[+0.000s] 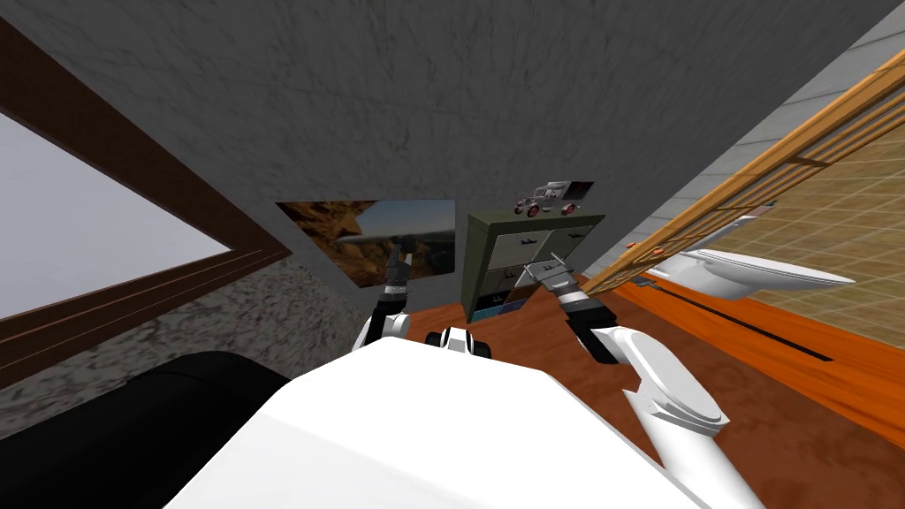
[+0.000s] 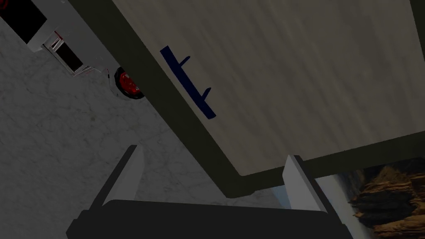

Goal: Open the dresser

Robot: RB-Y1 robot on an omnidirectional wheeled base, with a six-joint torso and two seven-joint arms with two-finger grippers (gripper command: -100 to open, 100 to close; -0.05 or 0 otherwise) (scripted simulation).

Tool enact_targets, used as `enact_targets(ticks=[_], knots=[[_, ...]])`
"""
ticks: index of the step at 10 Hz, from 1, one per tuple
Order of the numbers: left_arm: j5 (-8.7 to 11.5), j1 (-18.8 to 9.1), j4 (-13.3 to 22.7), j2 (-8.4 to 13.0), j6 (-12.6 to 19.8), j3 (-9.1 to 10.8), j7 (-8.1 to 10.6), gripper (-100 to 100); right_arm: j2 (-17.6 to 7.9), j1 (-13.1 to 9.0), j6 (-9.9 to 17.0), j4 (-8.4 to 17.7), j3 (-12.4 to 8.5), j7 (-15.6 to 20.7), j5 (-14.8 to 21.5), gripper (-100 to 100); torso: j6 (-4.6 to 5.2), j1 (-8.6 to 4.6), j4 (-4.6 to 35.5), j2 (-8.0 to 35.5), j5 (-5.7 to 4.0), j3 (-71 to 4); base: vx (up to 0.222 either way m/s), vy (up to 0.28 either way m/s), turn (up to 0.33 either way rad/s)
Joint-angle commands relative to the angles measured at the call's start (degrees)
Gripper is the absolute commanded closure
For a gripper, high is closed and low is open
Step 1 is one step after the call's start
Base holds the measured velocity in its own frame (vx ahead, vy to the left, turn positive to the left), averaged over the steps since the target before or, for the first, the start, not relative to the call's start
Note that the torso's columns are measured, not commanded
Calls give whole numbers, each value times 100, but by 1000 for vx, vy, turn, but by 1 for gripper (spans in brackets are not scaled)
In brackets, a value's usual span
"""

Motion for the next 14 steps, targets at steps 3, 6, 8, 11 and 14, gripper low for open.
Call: enact_targets(ticks=[3,6,8,11,14], knots=[[0,0,0,0,0,0,0,0,-513,-187,112,241,-229,753,773,-100,0,19,0,2,6,1,52,120,-14],[0,0,0,0,0,0,0,0,-770,-273,151,343,-338,1101,1131,-100,-1,3,-1,-4,1,-3,54,93,-8],[0,0,0,0,0,0,0,0,-937,-322,172,392,-403,1307,1343,-100,0,2,0,3,0,1,37,67,-8],[0,0,0,0,0,0,0,0,-1032,-329,177,400,-425,1146,1260,-100,-1,13,-4,-16,3,-9,50,42,-6],[0,-1,0,1,0,2,0,0,-1032,-234,48,191,-468,1109,1183,100,9,-16,10,36,-4,21,-73,-47,-142]])
